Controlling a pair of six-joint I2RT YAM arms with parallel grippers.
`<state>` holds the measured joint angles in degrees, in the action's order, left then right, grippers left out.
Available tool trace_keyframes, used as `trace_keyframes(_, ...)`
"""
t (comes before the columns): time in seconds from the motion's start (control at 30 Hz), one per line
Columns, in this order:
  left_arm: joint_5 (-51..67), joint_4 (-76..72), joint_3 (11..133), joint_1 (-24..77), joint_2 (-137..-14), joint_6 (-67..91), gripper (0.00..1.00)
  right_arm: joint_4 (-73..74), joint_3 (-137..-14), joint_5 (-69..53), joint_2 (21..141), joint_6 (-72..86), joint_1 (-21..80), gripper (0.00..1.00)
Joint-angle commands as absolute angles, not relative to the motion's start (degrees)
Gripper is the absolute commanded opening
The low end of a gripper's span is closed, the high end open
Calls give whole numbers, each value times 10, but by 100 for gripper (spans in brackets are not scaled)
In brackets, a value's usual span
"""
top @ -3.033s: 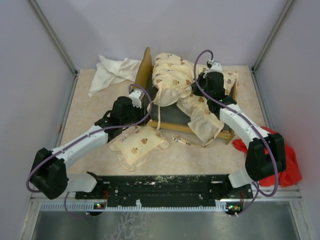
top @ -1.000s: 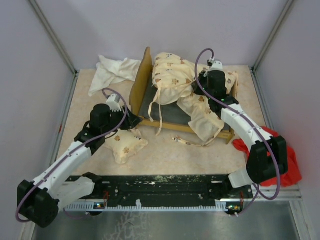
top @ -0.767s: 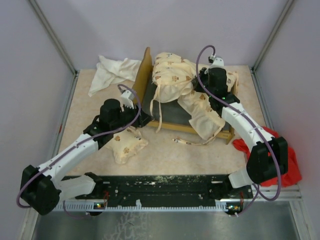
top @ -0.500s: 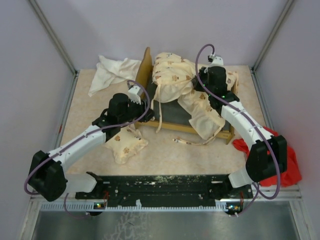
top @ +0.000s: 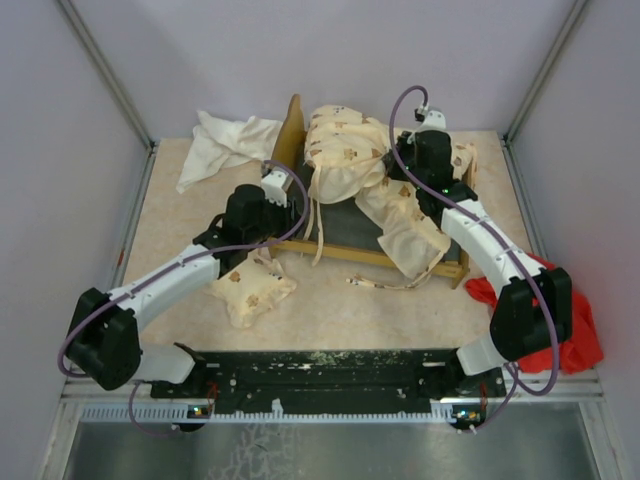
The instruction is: Set up the pet bed
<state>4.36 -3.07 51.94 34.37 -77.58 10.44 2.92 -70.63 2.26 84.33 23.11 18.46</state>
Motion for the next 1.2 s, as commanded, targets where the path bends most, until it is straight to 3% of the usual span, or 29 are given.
trace_keyframes(0.0,48,-45,528,348,-770,96,36,-14,-732,32,846,228,173,0)
trace_keyframes(0.23,-18,-82,431,410,-711,135,36,-6,-735,34,845,224,173,0)
trace_keyframes(0.43,-58,-163,344,441,-698,159,42,-4,-735,33,841,224,173,0)
trace_keyframes(0.8,-122,-288,302,450,-811,102,49,0,-735,36,832,224,172,0)
trace_keyframes(1.17,-207,-354,341,450,-934,55,56,18,-745,45,829,195,173,0)
